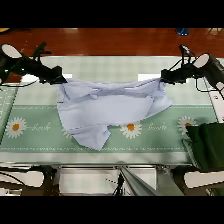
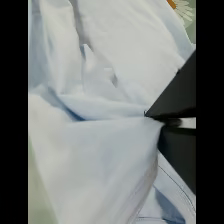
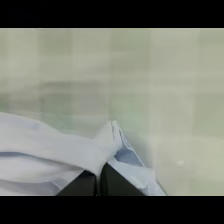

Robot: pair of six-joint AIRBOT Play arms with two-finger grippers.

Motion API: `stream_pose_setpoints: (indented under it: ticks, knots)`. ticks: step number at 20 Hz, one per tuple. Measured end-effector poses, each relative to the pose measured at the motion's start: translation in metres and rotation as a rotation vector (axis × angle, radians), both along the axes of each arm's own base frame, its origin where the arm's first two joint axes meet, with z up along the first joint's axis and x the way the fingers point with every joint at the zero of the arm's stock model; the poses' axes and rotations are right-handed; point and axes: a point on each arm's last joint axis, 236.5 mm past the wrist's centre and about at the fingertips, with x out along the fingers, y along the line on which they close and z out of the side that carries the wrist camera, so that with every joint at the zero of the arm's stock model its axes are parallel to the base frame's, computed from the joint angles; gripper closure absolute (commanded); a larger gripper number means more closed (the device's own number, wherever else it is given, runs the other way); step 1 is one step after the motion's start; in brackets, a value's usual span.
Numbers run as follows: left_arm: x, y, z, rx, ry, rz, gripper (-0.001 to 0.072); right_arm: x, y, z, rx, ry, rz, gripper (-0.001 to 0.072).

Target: Fold the shirts.

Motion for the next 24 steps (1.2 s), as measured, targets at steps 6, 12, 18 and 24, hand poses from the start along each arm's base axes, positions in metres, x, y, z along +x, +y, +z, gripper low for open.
stream_pose_setpoints:
  ticks: [6, 12, 18, 24]
  knots:
    - [-0.011, 0.049, 0.021, 0.007, 0.075, 0.021, 0.0184, -0.018, -0.041, 0.041, -0.096, 0.046, 0.052, 0.0211]
    - [-0.070, 0.089, 0.032, -0.025, 0.210, 0.115, 0.0147, -0.087, -0.131, 0.061, -0.187, 0.211, -0.061, 0.0211]
    - [-0.166, 0.063, -0.028, -0.090, 0.407, 0.100, 0.0147, -0.129, -0.130, 0.031, 0.036, 0.277, -0.112, 0.0212]
    - [-0.215, 0.033, -0.073, -0.153, 0.519, 0.111, 0.0148, -0.124, -0.114, 0.026, 0.152, 0.221, -0.111, 0.0213]
